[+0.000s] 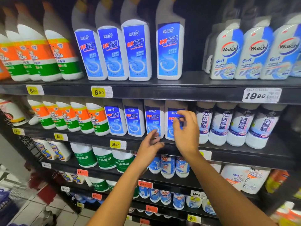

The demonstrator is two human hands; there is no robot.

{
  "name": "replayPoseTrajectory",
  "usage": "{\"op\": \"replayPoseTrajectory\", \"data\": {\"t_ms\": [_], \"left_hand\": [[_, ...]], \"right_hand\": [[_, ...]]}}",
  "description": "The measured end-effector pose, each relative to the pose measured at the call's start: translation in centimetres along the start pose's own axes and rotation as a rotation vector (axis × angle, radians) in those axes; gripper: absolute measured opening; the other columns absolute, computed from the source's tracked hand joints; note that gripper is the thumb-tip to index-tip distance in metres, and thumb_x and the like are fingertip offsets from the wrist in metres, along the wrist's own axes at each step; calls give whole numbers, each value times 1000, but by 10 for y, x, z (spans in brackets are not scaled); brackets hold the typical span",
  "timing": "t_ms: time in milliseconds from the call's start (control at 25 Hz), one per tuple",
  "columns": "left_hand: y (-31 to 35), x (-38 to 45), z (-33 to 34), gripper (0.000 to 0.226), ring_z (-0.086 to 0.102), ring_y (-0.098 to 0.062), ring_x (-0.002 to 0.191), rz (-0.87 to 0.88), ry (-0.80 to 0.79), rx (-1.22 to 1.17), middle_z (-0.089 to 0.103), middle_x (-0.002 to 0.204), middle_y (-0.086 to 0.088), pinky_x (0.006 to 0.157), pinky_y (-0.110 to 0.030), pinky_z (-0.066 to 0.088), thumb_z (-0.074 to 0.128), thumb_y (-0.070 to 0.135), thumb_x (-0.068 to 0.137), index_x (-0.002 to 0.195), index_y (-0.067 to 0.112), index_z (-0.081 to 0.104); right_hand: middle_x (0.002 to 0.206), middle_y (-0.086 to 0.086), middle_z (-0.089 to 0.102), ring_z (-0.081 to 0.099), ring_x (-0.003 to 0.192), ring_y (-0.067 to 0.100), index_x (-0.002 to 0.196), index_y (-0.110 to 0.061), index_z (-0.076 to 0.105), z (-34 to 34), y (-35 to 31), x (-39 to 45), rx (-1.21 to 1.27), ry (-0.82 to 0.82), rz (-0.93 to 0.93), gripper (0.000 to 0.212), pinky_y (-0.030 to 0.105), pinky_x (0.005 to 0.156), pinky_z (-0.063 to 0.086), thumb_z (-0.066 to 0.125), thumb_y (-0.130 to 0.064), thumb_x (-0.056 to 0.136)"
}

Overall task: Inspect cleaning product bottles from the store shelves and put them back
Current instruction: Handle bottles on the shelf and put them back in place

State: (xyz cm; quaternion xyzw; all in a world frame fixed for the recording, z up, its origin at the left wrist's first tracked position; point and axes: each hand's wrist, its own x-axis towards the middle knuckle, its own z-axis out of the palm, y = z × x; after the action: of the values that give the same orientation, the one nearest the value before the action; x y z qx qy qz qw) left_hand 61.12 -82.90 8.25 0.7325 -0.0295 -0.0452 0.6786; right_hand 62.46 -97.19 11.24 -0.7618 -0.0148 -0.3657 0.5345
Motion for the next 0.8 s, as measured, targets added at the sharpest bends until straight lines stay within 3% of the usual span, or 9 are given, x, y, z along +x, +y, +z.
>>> {"op": "replayPoseTrajectory", "data": {"t_ms": [120, 200, 320, 480, 600, 800], "left_hand": [[-4, -2, -21, 52, 56, -11, 114, -22, 79, -51, 54, 139, -5, 91, -30, 49, 56, -4, 93, 140, 16, 47], [-4, -3, -40, 54, 56, -16, 116, -34, 101, -93, 54, 137, -5, 93, -36, 51, 55, -4, 94, 143, 13, 45], [-5, -8, -75, 52, 58, -19, 117, -46, 114, -129, 57, 133, -4, 99, -42, 52, 56, -2, 94, 142, 15, 47], [-11, -11, -110, 49, 60, -15, 115, -49, 83, -160, 59, 130, 0, 101, -42, 51, 57, 1, 95, 141, 16, 48], [-13, -11, -129, 46, 62, -11, 110, -47, 45, -184, 60, 128, 4, 95, -38, 53, 57, 1, 94, 136, 19, 51], [-5, -15, -146, 40, 62, -12, 109, -51, -42, -180, 59, 128, 4, 94, -38, 53, 55, 1, 94, 126, 26, 53]], "right_hand": [[120, 6, 59, 61, 101, 28, 120, -11, 62, 23, -21, 17, -324, -195, -212, 26, 37, 80, 48, 57, -22, 97], [114, 14, 61, 60, 102, 37, 113, -9, 59, 42, -35, 32, -570, -327, -176, 28, 37, 74, 41, 54, -33, 99], [110, 19, 67, 60, 102, 42, 99, -7, 59, 65, -45, 44, -791, -397, -61, 36, 37, 70, 35, 57, -43, 96], [106, 18, 68, 61, 98, 42, 82, -14, 51, 75, -49, 43, -860, -341, 13, 37, 36, 67, 35, 67, -47, 90], [108, 16, 65, 61, 99, 42, 82, -19, 42, 77, -54, 36, -848, -306, 27, 45, 35, 67, 35, 75, -48, 82], [108, 13, 67, 62, 98, 36, 98, -9, 58, 68, -60, 43, -815, -407, 123, 47, 40, 75, 51, 75, -50, 81]]}}
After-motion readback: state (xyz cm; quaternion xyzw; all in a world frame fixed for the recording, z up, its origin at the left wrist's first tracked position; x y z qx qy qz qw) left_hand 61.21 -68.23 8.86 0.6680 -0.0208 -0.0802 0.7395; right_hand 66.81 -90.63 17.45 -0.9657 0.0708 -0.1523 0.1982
